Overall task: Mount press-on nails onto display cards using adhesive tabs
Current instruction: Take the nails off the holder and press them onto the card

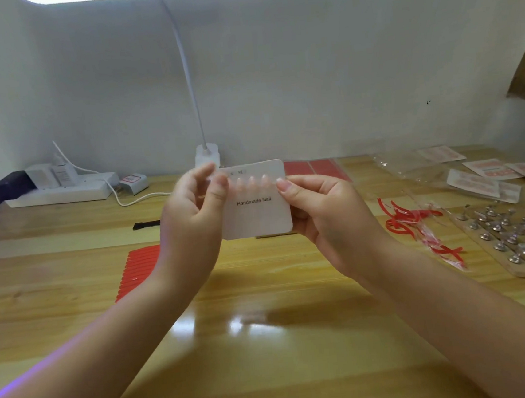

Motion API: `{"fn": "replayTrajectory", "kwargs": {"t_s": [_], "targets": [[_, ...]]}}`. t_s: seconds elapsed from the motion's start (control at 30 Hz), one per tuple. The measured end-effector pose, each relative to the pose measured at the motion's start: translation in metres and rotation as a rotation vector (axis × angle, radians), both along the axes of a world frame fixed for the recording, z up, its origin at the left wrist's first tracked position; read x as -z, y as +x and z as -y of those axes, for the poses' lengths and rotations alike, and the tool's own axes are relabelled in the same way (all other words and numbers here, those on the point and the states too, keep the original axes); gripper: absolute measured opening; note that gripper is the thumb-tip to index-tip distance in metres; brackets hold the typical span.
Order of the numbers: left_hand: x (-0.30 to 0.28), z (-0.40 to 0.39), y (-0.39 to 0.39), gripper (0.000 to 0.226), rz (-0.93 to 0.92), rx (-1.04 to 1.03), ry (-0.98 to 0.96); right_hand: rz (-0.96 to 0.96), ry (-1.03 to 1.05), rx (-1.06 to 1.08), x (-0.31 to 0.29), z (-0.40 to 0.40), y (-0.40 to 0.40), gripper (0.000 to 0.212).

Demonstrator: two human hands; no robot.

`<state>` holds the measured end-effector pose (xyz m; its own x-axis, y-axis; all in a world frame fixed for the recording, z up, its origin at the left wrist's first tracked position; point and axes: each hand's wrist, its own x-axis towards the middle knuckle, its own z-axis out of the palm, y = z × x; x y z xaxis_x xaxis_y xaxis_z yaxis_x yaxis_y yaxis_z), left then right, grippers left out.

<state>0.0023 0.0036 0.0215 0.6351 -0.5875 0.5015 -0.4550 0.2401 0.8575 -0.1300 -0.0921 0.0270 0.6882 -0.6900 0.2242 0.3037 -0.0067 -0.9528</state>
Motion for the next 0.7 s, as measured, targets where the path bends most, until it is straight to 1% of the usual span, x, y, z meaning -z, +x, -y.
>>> {"fn": "replayTrajectory", "kwargs": {"t_s": [0.03, 0.07, 0.17, 0.27, 0.37, 0.57, 0.7], "targets": [[0.001, 0.001, 0.001, 0.014, -0.038, 0.029, -0.007, 0.012, 0.011, -0.022, 0.000, 0.001, 0.000, 0.018], [0.002, 0.001, 0.001, 0.011, -0.041, 0.034, -0.018, 0.021, 0.022, -0.049, 0.001, 0.002, 0.000, 0.020], [0.003, 0.001, 0.002, 0.009, -0.041, 0.031, -0.048, 0.029, 0.063, -0.117, 0.001, 0.005, -0.002, 0.021], [0.003, 0.001, 0.000, 0.008, -0.036, 0.043, -0.077, 0.003, 0.036, -0.130, 0.002, 0.006, -0.003, 0.021], [0.003, -0.001, -0.004, 0.008, -0.025, 0.063, -0.103, -0.002, 0.013, -0.084, 0.004, 0.005, -0.003, 0.019], [0.006, -0.001, -0.008, 0.009, -0.062, 0.100, -0.132, -0.026, -0.099, 0.096, 0.012, 0.003, 0.001, 0.011], [0.009, 0.001, -0.010, 0.005, -0.103, 0.130, -0.117, -0.021, -0.161, 0.162, 0.016, 0.004, 0.002, 0.013]]}}
